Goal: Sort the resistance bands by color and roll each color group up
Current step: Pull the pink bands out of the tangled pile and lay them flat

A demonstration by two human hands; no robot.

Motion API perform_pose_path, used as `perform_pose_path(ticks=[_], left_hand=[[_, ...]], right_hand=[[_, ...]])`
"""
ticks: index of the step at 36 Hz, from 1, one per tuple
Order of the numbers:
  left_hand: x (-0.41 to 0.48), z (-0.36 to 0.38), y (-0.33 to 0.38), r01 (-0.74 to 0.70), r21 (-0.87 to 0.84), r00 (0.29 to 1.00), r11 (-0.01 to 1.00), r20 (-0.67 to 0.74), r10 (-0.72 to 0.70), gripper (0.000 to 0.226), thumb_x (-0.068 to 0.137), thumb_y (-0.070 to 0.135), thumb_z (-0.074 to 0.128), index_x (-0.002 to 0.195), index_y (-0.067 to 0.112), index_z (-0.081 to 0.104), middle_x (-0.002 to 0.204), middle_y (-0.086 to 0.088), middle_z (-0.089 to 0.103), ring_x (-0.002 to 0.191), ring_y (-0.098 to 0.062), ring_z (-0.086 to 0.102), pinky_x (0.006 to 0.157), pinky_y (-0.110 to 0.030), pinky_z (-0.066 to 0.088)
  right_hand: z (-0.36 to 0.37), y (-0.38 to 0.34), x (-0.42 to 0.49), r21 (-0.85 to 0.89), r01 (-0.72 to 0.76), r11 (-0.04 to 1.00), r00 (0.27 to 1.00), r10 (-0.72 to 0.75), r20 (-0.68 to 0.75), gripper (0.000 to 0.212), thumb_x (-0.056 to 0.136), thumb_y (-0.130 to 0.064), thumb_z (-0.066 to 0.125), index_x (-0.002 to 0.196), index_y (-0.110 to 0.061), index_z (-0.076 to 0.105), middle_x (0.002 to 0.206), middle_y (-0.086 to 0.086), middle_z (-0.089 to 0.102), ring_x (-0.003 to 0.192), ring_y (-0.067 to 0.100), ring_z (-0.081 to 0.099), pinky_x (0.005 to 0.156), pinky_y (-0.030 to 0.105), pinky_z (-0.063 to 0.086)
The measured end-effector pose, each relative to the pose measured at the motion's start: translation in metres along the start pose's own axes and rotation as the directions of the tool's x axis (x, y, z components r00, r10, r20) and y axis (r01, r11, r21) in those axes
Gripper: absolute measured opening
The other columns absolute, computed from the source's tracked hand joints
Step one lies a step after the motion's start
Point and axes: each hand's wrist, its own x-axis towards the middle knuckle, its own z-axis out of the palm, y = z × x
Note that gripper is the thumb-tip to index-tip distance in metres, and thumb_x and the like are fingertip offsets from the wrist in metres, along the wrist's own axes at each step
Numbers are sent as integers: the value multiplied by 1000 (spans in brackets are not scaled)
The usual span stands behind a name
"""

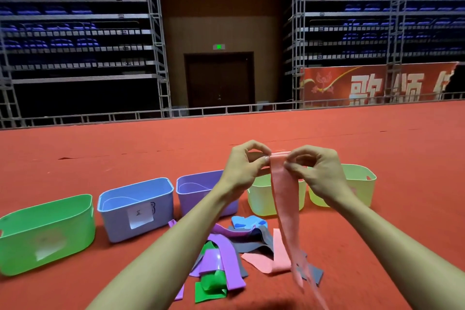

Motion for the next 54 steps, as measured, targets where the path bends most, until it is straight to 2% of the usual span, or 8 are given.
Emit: perform_pose_path(ticks=[9, 17, 25, 35, 39, 42, 48, 54], left_hand=[[-1, 4, -1, -1, 51, 998, 999, 57, -2, 14, 91, -11, 53, 92, 2, 57, 84, -17, 68, 78, -20, 69, 78, -32, 59], [-4, 6, -2, 7, 59, 996, 998, 90, -12, 23, 93, -13, 46, 89, 4, 61, 83, -13, 66, 73, -11, 67, 75, -26, 57], [-3, 9, -8, -106, 184, 994, 977, 57, 97, 14, 87, -6, 63, 83, 6, 63, 76, -8, 68, 70, -12, 65, 72, -27, 57], [-1, 6, -11, -151, 234, 989, 960, 35, 147, 19, 84, -9, 66, 79, 10, 65, 74, -4, 68, 69, -9, 65, 70, -24, 55], [1, 5, -12, -147, 251, 988, 957, -2, 153, 16, 82, -9, 67, 80, 6, 66, 75, -7, 69, 69, -10, 65, 70, -26, 56], [3, 4, -13, -141, 268, 987, 953, -35, 156, 17, 82, -9, 67, 79, 9, 66, 76, -9, 69, 69, -11, 66, 68, -27, 57], [8, 3, -13, -123, 271, 984, 955, -88, 152, 18, 83, -7, 67, 78, 11, 65, 76, -10, 68, 70, -15, 65, 67, -31, 58], [11, 1, -17, -125, 287, 984, 950, -84, 155, 10, 83, -4, 67, 83, 6, 66, 81, -15, 70, 74, -19, 66, 76, -45, 59]], right_hand=[[-5, 3, -4, -33, 2, 999, 1000, -3, -27, 18, 73, 6, 76, 77, -11, 71, 64, 3, 70, 56, 11, 62, 57, 29, 56], [-5, 8, -6, -25, -21, 999, 999, 20, -40, 21, 73, 5, 77, 75, -16, 70, 62, -5, 69, 56, 5, 63, 55, 22, 53], [-6, 16, -6, -91, -36, 995, 996, 29, -81, 30, 70, -4, 82, 72, -21, 58, 60, 2, 66, 53, 11, 60, 55, 33, 53], [-5, 24, -7, -19, -96, 995, 990, 93, -109, 35, 66, -7, 85, 74, -15, 52, 88, 4, 70, 76, 18, 69, 64, 40, 58], [-1, 23, -8, -22, -93, 995, 991, 90, -100, 30, 71, -4, 82, 71, -12, 52, 71, 0, 64, 66, 9, 63, 62, 24, 53], [3, 23, -8, -28, -44, 999, 994, 41, -100, 30, 74, 0, 78, 67, -14, 52, 64, -4, 59, 61, 5, 59, 61, 21, 51], [8, 28, -11, -74, 81, 994, 995, -84, -45, 39, 81, 11, 65, 77, -27, 65, 78, -14, 69, 74, 2, 64, 69, 17, 52], [7, 28, -11, -91, 96, 991, 995, -94, 27, 30, 82, 0, 71, 90, -29, 71, 85, -19, 73, 79, 3, 67, 74, 16, 51]])
